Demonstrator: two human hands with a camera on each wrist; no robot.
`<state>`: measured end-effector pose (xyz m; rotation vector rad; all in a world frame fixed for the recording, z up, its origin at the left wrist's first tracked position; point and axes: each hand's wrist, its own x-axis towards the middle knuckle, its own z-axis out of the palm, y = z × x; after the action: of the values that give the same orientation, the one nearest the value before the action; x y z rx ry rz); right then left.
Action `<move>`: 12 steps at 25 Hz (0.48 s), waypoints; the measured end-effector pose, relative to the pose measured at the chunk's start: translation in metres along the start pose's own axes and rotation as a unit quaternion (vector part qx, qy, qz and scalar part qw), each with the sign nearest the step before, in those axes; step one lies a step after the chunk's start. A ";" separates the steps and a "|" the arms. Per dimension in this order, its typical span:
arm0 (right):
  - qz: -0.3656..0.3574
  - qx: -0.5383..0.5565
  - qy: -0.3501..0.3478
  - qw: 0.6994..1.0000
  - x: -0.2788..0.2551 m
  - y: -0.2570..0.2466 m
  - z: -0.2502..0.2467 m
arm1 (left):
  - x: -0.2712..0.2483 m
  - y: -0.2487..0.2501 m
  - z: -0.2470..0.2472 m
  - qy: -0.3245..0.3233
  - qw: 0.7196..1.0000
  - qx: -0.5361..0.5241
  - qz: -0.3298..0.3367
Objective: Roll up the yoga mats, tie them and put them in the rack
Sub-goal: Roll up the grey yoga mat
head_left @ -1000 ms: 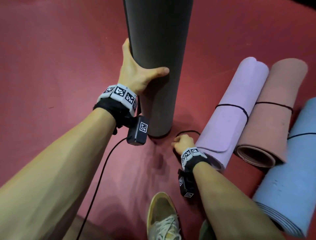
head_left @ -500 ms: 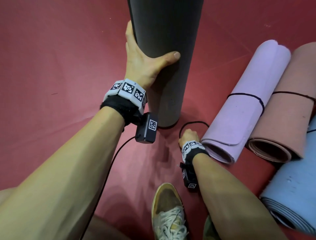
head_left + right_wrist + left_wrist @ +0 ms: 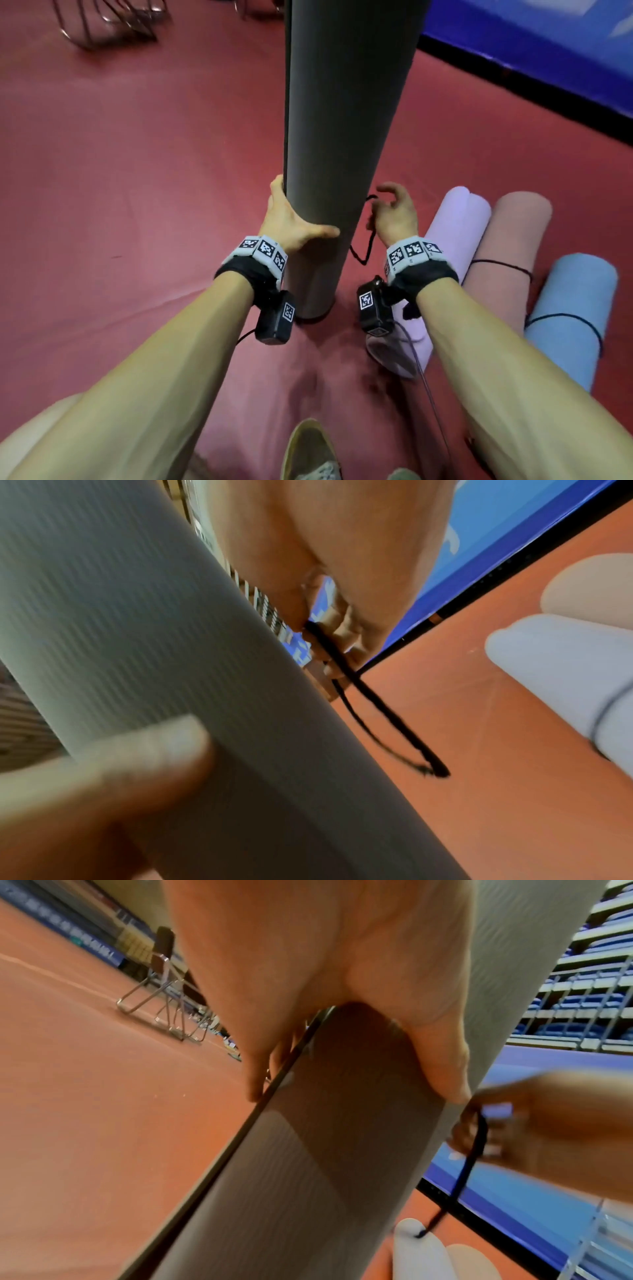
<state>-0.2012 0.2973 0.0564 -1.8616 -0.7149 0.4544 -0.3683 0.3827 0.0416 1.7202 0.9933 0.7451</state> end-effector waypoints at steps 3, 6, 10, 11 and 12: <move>-0.069 0.060 0.019 0.996 0.008 -0.075 -0.027 | -0.005 0.030 -0.012 -0.071 0.997 0.026 -0.014; -0.071 0.124 0.057 0.988 0.021 -0.106 -0.040 | -0.005 0.071 -0.027 -0.087 0.996 0.009 -0.004; -0.031 0.153 0.038 0.987 0.013 -0.134 -0.050 | -0.011 0.124 -0.044 -0.065 0.994 -0.085 0.025; -0.007 0.165 0.030 0.986 0.011 -0.138 -0.051 | -0.012 0.135 -0.047 -0.073 0.991 -0.108 0.021; 0.019 0.184 0.027 0.982 0.016 -0.138 -0.052 | -0.009 0.146 -0.048 -0.076 0.989 -0.125 0.014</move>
<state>-0.1945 0.3105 0.2037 -1.5337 -0.5187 0.5198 -0.3724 0.3680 0.1952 1.5497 0.7401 0.7113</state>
